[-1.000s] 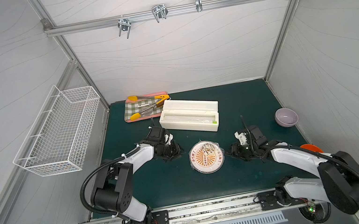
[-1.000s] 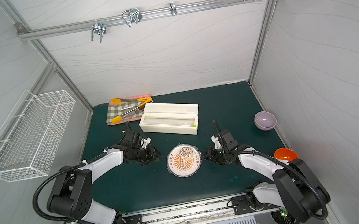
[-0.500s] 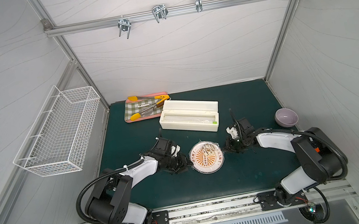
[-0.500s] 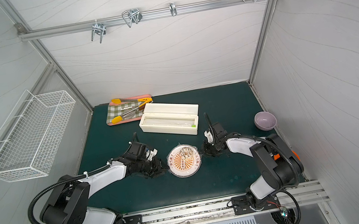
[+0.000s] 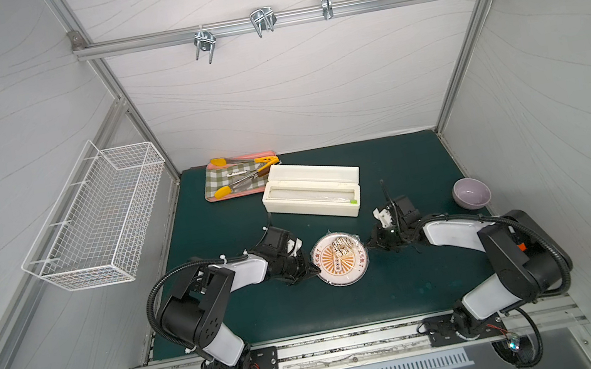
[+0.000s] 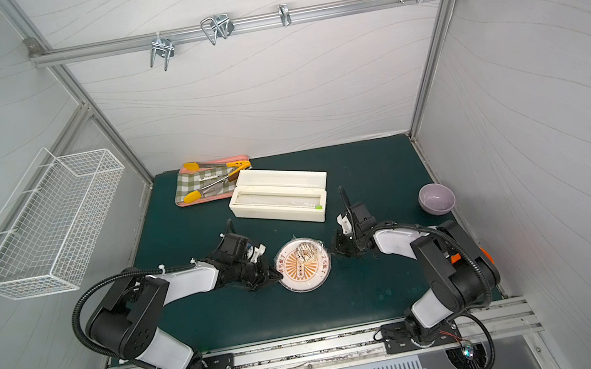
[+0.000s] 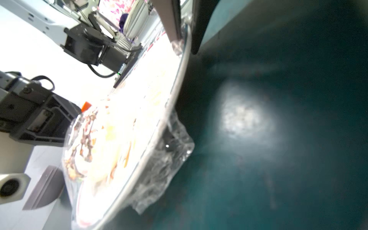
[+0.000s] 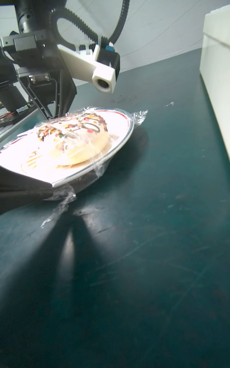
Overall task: Wrap the plate with plastic wrap
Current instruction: Cover the plate with plastic wrap.
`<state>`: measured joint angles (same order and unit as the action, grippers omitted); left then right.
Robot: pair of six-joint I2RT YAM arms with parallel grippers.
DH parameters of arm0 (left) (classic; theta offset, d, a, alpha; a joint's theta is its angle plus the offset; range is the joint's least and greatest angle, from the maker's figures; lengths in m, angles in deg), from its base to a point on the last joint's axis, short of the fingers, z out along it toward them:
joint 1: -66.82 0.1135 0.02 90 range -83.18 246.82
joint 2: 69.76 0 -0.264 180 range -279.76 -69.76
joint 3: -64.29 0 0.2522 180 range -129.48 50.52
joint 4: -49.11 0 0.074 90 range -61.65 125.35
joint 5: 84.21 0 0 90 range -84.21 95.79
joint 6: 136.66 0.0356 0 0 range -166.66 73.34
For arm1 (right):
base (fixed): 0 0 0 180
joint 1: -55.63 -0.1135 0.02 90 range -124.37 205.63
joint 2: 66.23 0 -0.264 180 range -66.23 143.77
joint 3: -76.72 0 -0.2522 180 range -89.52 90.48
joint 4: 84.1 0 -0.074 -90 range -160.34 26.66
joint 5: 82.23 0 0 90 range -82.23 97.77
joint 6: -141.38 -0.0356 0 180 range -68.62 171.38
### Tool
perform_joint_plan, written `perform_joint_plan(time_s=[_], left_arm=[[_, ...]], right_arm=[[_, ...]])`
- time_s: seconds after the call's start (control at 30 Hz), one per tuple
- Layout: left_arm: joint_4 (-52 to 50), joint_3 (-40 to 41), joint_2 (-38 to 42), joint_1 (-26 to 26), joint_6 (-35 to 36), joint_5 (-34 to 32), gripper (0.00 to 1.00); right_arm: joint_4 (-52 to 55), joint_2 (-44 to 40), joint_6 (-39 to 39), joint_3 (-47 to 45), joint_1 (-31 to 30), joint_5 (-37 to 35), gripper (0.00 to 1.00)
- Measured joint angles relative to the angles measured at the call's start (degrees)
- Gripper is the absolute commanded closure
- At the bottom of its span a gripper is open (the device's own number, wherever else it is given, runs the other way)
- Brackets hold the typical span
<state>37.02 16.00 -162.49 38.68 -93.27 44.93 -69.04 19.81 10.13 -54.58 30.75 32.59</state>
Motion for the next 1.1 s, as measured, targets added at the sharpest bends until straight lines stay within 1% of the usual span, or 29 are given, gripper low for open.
perform_joint_plan(time_s=[0.13, 0.2, 0.27, 0.43, 0.57, 0.7, 0.8, 0.87, 0.97, 1.1], left_arm=[[1.38, 0.07, -0.24, 0.37, -0.09, 0.42, 0.98], [1.46, 0.09, -0.28, 0.37, -0.02, 0.37, 1.00], [1.55, 0.09, -0.39, 0.39, 0.09, 0.35, 1.00], [1.92, 0.09, -0.85, 0.50, 0.28, 0.35, 1.00], [1.97, 0.07, -0.85, 0.55, 0.46, 0.37, 1.00], [3.30, 0.57, -1.07, 0.81, -0.35, 0.96, 1.00], [9.70, 3.65, -1.31, 2.01, -3.34, 3.43, 1.00], [14.64, 5.95, -1.44, 3.08, -5.68, 5.01, 1.00], [18.03, 7.78, -1.44, 4.33, -7.72, 6.64, 1.00], [21.84, 9.09, -1.86, 5.20, -11.13, 7.34, 1.00]], right_arm=[[0.83, -0.79, -0.81, -0.48, 0.46, -1.70, 1.00], [1.57, -0.79, -0.90, -0.66, 0.59, -3.65, 1.00], [1.79, -0.79, -1.49, -1.70, 0.85, -5.01, 1.00], [1.09, -0.68, -2.75, -2.47, 1.29, -4.55, 1.00], [6.16, 0.83, -0.90, 1.18, -0.59, -6.99, 1.00], [7.98, 3.34, -1.27, 5.05, -5.90, -11.34, 1.00], [6.49, 2.43, -3.48, 3.74, -6.56, -12.81, 0.96], [4.13, 1.64, -4.63, 2.10, -6.14, -12.09, 0.95], [-0.46, 1.62, -6.67, -0.33, -4.61, -6.60, 0.99], [-5.77, 1.75, -10.93, -3.34, -5.62, -1.22, 1.00]])
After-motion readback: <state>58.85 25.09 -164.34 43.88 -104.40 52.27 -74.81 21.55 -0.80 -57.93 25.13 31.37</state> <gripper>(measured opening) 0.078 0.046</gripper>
